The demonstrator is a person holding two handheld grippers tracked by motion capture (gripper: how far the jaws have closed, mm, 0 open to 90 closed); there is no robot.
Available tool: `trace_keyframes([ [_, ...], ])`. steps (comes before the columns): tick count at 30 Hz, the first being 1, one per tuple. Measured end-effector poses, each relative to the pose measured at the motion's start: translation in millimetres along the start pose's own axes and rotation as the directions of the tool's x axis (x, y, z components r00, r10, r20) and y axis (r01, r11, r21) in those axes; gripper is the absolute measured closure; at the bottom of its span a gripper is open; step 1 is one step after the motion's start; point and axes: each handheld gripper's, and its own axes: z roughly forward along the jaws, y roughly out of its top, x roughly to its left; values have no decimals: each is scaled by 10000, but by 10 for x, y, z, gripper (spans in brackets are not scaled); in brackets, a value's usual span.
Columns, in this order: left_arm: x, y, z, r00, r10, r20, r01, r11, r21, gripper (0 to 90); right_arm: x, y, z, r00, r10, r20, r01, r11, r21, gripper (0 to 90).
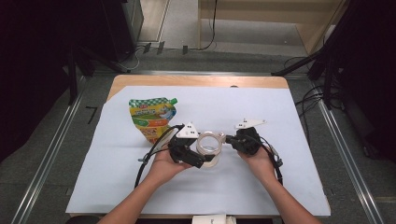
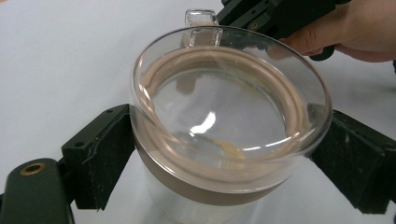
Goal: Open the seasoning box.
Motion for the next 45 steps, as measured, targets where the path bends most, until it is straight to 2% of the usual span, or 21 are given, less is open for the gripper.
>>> trace_keyframes([
  [4,0,7,-20,10000,-46,-13,46,10000,-75,114,27,7,-8,9999,-12,132,13,10000,-33,900],
  [10,-6,36,-66,9999,111,-70,-111,9999,-58,122,41,11,-14,9999,-35,163,35,10000,19,900],
  [18,16,88,-106,9997,-181,147,184,9996,-214,118,51,29,-20,9998,-46,193,46,10000,20,900],
  [27,19,153,-138,9994,-230,252,235,9995,-224,114,62,30,-28,9998,-39,217,38,10000,60,900],
  [30,23,168,-149,9992,-283,299,293,9990,-339,129,63,33,-30,9997,-37,221,36,10000,50,900],
  [31,25,176,-159,9986,-311,428,330,9984,-449,129,63,33,-30,9997,-37,221,36,10000,50,900],
  [32,32,196,-170,9973,-529,512,560,9966,-599,127,73,34,-33,9998,-12,191,11,10000,53,900],
  [35,36,225,-180,9966,-621,537,649,9966,-513,127,76,35,-36,9998,-62,199,61,10000,33,900],
  [37,23,247,-180,9973,-558,467,574,9978,-339,128,75,34,-39,9998,2,187,-3,10000,57,900],
  [38,-6,282,-173,9988,-387,295,390,9992,-93,128,75,34,-41,9998,27,185,-28,10000,47,900],
  [39,-6,282,-173,9988,-387,295,390,9992,-93,128,75,34,-41,9998,27,185,-28,10000,47,900],
  [43,32,353,-183,9966,-602,564,610,9981,-124,128,78,37,-48,9998,60,179,-60,10000,17,900],
  [45,46,383,-176,9960,-564,686,571,9983,-85,127,77,35,-51,9998,76,186,-77,10000,39,900],
])
